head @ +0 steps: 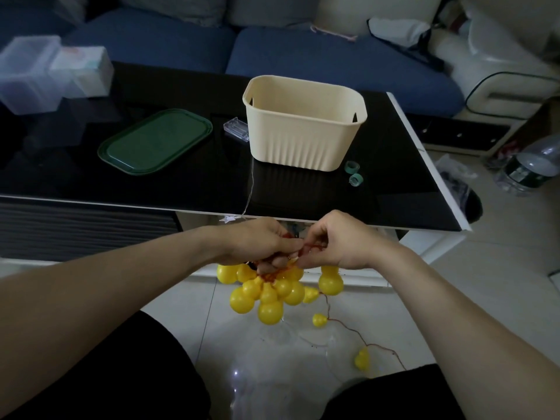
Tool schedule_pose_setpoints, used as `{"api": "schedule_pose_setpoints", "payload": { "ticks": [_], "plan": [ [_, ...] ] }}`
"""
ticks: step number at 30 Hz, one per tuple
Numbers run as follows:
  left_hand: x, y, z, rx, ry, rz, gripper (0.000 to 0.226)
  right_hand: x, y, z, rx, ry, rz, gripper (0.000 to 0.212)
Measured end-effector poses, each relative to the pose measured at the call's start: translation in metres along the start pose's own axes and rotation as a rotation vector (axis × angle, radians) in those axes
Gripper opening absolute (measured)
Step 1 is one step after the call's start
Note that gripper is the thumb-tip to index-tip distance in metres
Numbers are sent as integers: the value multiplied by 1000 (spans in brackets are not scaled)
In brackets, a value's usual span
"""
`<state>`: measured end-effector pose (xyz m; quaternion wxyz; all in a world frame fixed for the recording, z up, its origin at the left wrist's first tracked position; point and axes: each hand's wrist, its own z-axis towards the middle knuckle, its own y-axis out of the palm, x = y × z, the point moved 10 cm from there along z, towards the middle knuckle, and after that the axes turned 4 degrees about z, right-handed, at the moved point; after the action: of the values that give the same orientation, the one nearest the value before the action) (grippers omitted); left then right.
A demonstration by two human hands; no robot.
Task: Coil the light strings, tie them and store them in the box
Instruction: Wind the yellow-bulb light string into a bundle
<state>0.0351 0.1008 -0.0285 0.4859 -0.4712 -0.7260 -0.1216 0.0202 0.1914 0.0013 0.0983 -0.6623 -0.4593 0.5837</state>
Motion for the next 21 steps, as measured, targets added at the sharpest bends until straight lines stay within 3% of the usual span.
{"api": "schedule_pose_setpoints", "payload": {
  "ticks": [9, 16, 19, 21],
  "plan": [
    [0, 3, -4, -77, -49, -47, 45, -12, -3, 7, 115, -93, -68, 12],
    [-3, 3, -8, -103, -56, -97, 46, -15, -9, 3, 155, -139, 47, 24],
    [-7, -5, -8, -43, -84, -218, 45, -14, -7, 5, 127, -124, 61, 23],
    [-10, -13, -7, 30, -109, -285, 45, -10, -5, 7, 110, -97, 29, 34]
  ]
}}
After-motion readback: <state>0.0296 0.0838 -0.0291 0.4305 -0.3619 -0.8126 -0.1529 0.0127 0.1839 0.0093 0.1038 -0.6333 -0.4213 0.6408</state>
